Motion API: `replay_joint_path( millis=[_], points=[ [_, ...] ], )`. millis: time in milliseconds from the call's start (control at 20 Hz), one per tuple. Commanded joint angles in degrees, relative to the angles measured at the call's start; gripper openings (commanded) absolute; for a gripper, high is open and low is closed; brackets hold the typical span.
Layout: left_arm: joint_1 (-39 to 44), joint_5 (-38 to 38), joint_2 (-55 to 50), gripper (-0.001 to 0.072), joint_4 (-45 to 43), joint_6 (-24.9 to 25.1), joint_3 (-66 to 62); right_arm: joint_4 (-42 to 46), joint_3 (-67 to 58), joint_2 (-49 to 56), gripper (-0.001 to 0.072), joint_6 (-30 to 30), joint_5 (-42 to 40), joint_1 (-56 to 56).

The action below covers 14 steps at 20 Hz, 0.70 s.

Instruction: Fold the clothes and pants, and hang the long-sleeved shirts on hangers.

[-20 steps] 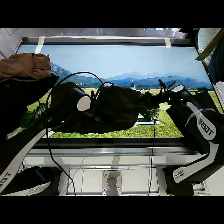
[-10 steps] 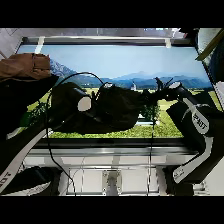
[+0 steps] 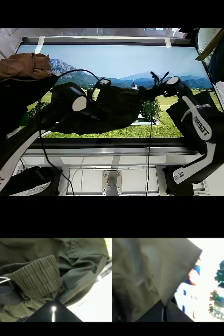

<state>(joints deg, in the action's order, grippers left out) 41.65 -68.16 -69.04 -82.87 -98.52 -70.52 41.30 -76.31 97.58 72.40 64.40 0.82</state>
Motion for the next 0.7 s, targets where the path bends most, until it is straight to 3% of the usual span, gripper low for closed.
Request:
replay_joint_path(
  millis=[0, 250, 400, 550, 650],
  points=[
    [-2.19, 3.93, 6.71, 0.0009, -3.72, -0.57, -0.52, -0.55, -4.07, -10.75, 0.0003, -0.13, 7.85, 3.96],
    [-2.03, 24.37, 22.82, 0.0007, -3.63, -0.57, -1.31, -0.15, -16.68, -35.67, 0.0003, 0.02, 12.07, 8.11],
    [1.68, 25.57, 27.26, 0.0006, -3.72, -2.23, -4.13, 0.02, -29.0, -43.28, 0.0002, 3.39, 11.08, 8.07],
    [6.84, 25.31, 29.05, 0.0005, -6.54, -1.81, -8.5, 0.5, -41.97, -43.58, 0.0002, 7.56, 11.1, 8.07],
    [8.68, 23.67, 30.67, 0.0003, -9.73, -2.08, -11.08, 0.52, -44.0, -43.5, 0.0002, 9.33, 11.02, 8.07]
  ],
)
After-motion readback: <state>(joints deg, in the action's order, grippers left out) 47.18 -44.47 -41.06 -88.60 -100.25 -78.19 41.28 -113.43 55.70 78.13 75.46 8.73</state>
